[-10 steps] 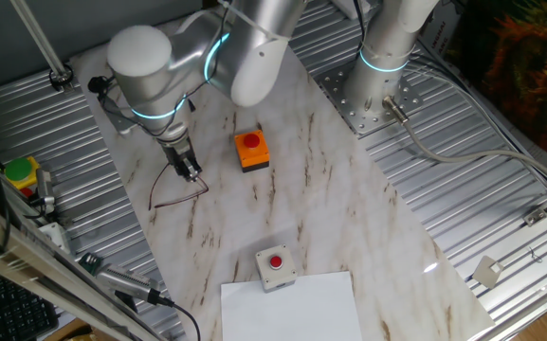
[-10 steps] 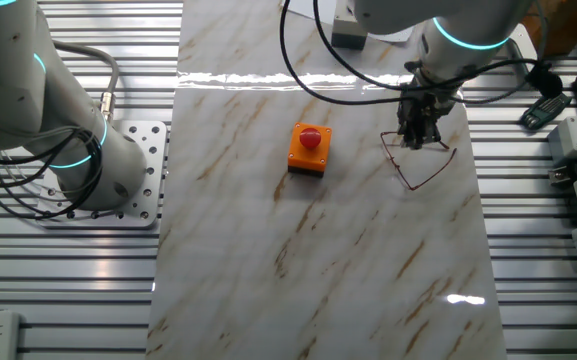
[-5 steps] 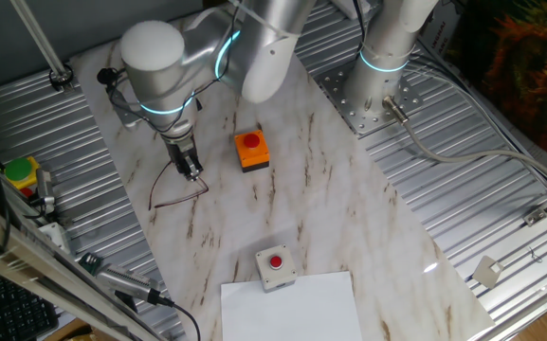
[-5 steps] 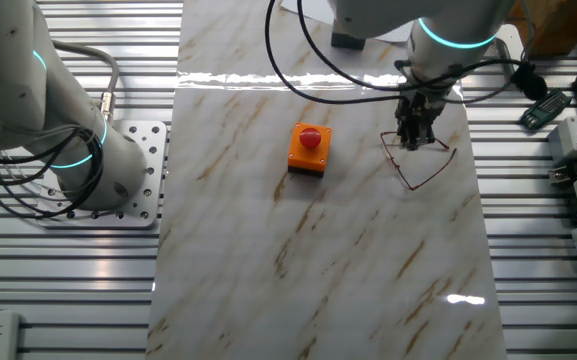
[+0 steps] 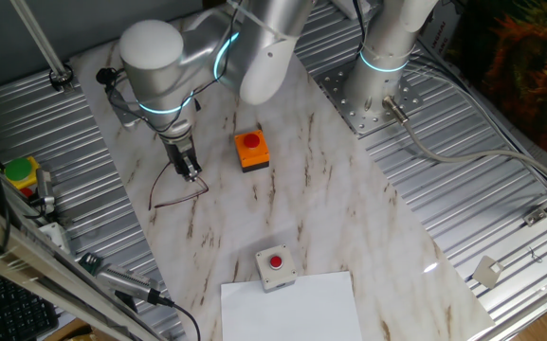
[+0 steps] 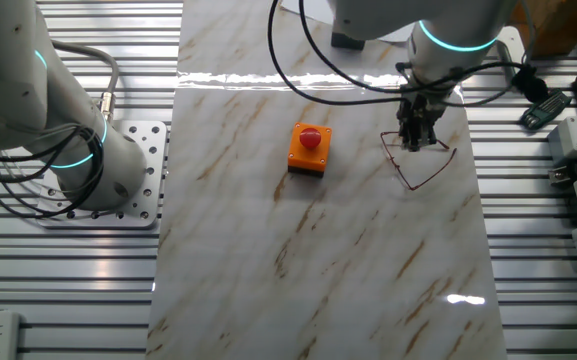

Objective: Unfold the leg of the glasses (with one hand)

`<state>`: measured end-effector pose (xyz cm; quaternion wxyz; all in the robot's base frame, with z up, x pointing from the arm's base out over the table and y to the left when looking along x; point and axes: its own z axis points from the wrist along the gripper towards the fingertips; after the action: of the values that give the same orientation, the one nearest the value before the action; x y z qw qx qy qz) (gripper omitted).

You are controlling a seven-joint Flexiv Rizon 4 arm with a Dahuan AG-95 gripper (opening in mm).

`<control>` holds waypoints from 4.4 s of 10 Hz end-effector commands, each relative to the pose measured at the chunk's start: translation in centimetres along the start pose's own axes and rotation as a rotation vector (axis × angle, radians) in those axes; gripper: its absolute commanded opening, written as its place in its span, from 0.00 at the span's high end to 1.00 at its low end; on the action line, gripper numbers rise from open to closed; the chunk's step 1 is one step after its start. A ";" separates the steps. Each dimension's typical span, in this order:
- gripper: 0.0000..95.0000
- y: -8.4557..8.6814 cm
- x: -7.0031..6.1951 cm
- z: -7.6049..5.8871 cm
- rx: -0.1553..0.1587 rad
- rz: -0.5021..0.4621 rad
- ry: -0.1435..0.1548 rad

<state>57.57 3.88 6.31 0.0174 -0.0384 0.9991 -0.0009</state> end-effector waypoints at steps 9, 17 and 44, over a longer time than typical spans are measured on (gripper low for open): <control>0.80 -0.5 -3.3 1.9 -0.015 -0.045 0.013; 0.80 -0.3 -4.0 3.2 -0.028 -0.043 0.035; 0.60 -0.6 -5.3 5.3 -0.010 -0.086 -0.032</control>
<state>63.00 3.66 1.20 0.0334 -0.0809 0.9962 0.0032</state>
